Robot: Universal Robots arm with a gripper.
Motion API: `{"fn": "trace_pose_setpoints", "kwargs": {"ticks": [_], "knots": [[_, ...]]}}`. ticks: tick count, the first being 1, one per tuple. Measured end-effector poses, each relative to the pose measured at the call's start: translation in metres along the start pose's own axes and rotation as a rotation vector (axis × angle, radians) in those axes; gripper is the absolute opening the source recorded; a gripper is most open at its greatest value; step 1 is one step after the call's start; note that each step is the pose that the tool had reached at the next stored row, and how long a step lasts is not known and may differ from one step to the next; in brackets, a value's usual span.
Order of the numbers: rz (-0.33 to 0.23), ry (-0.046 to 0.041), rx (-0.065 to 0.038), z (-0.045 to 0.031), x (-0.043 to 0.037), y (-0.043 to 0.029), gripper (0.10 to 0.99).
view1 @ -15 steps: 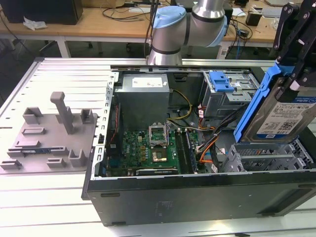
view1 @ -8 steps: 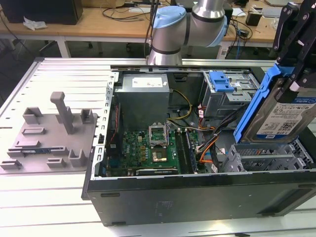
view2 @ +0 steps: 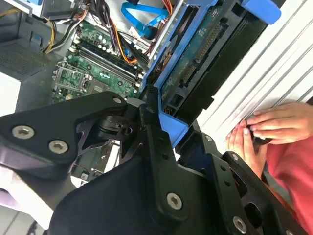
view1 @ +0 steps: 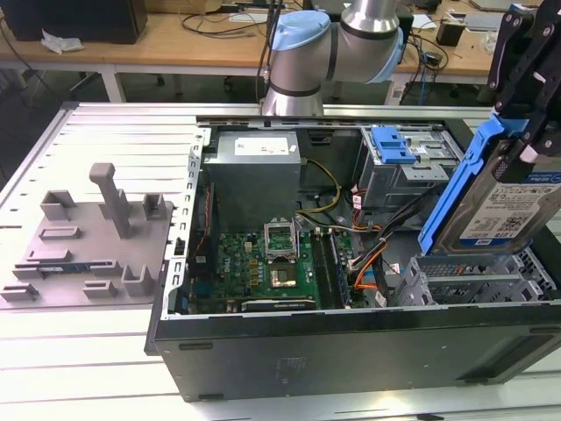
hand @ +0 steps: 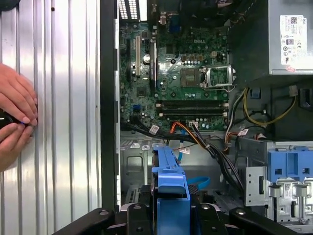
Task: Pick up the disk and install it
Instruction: 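Insert the disk into the insertion slot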
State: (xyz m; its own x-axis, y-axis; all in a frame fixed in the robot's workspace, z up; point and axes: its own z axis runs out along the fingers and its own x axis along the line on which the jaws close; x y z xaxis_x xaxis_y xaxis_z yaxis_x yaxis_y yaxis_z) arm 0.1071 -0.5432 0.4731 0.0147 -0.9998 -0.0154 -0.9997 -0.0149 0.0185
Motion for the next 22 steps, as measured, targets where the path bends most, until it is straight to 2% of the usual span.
{"fn": "trace_pose_setpoints", "kwargs": {"ticks": [1, 6, 22], "knots": [[-0.016, 0.0004, 0.0, 0.0001, -0.0001, -0.0004, 0.365], [-0.017, 0.0003, 0.0, 0.0005, 0.0002, -0.0071, 0.365], [0.01, -0.0003, 0.001, 0.0028, 0.0005, -0.0065, 0.365]]}}
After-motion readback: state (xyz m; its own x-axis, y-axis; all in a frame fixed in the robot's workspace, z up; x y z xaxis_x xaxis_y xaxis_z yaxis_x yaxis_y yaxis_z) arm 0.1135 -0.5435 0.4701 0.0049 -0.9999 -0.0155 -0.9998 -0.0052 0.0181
